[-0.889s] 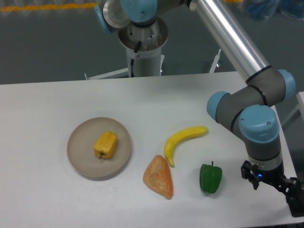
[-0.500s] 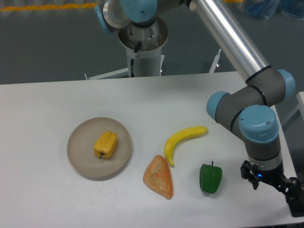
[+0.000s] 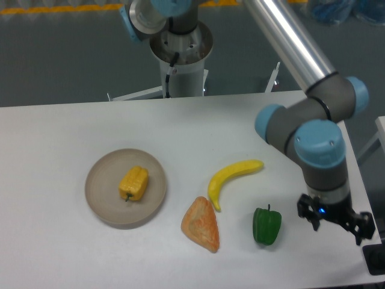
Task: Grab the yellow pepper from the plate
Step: 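Move the open gripper over the yellow pepper on the beige plate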
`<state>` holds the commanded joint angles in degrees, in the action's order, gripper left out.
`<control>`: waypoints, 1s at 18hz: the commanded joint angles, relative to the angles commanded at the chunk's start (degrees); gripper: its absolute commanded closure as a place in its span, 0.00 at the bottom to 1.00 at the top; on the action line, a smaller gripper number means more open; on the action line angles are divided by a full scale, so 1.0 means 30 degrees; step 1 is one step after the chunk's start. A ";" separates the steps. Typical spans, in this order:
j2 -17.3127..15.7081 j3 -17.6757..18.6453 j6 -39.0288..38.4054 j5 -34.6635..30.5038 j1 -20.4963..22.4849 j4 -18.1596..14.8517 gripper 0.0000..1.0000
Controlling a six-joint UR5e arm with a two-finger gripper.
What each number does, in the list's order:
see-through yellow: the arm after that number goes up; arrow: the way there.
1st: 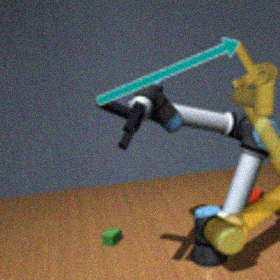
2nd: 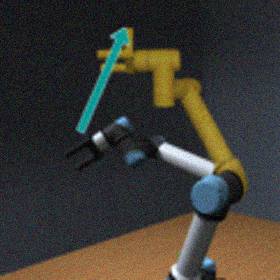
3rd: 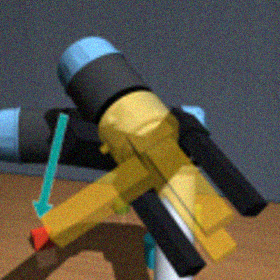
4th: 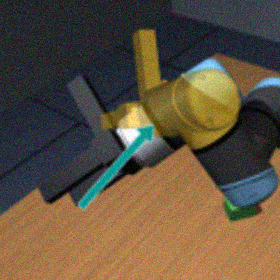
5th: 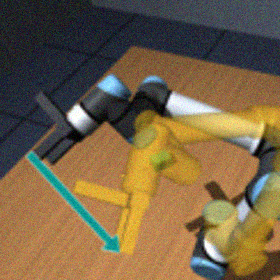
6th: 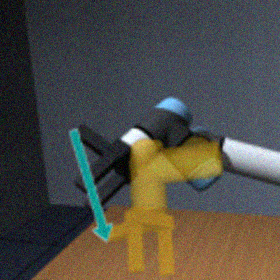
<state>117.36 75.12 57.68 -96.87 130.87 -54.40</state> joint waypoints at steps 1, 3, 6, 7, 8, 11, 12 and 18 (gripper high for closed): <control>-0.0821 0.0763 -0.0820 0.0816 0.0000 -0.0351 0.00; -0.2374 0.2344 -0.2372 0.2486 -0.0174 -0.1113 0.00; -0.4223 0.4076 -0.5624 0.3253 -0.1549 -0.1321 0.00; -0.5039 0.4894 -0.6793 0.4068 -0.1959 -0.1292 0.00; -0.5338 0.5511 -0.7588 0.4425 -0.2224 -0.1234 0.00; -0.5780 0.7182 -0.9524 0.4632 -0.4152 -0.1116 0.00; -0.5838 0.7738 -1.0109 0.4633 -0.4682 -0.1058 0.00; -0.5869 1.0112 -1.1756 0.4545 -0.7204 0.0786 0.00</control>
<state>99.75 105.46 22.41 -83.23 109.26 -52.04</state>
